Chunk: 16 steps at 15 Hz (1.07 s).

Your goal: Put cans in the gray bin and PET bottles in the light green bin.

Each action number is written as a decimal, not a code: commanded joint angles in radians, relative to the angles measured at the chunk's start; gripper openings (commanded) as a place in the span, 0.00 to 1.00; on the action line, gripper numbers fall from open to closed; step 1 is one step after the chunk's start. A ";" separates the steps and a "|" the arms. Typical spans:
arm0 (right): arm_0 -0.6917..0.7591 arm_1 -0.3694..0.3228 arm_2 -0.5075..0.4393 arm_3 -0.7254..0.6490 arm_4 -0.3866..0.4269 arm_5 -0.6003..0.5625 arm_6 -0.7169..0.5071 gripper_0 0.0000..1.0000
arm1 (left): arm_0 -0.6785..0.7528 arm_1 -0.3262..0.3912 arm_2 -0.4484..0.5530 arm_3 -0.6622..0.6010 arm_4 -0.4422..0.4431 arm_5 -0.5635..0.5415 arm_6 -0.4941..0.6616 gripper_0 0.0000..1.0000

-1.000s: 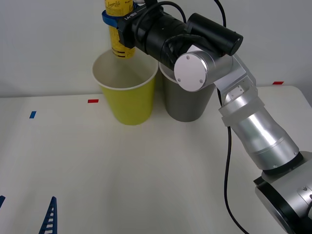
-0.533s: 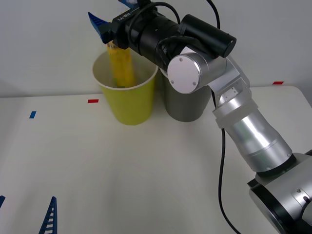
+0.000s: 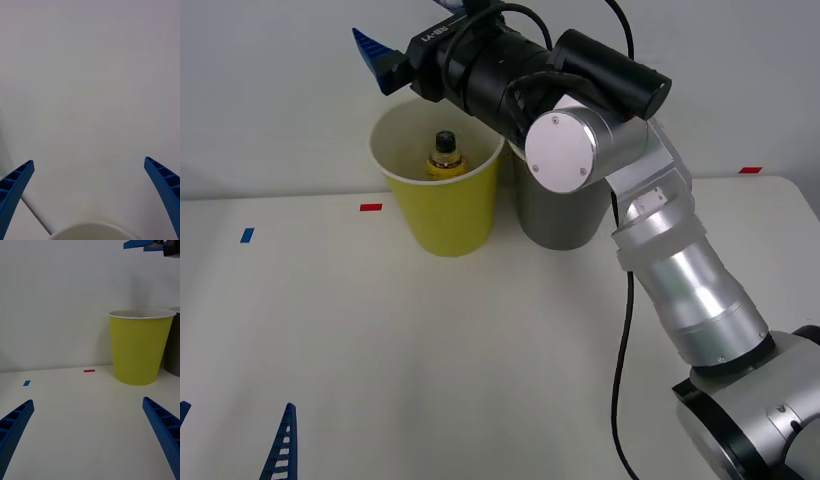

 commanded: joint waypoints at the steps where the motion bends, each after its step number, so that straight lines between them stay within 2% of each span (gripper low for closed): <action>1: 0.095 0.051 -0.165 -0.255 0.048 0.289 0.011 1.00 | 0.000 0.000 0.000 0.000 0.000 0.000 0.000 1.00; 4: 0.194 0.048 -0.209 -0.355 0.023 0.284 0.013 1.00 | 0.000 0.000 0.000 0.000 0.000 0.000 0.000 1.00; 6: 0.270 0.042 -0.235 -0.447 0.042 0.284 0.005 1.00 | 0.000 0.000 0.000 0.000 0.000 0.000 0.000 1.00; 9: 0.411 -0.003 -0.231 -0.619 0.080 0.272 -0.086 1.00 | 0.000 0.000 0.000 0.000 0.000 0.000 0.000 1.00; 11: 0.498 -0.041 -0.226 -0.717 0.126 0.251 -0.145 1.00 | 0.000 0.000 0.000 0.000 0.000 0.000 0.000 1.00; 16: 0.745 -0.156 -0.223 -0.959 0.323 0.218 -0.380 1.00 | 0.000 0.000 0.000 0.000 0.000 0.000 0.000 1.00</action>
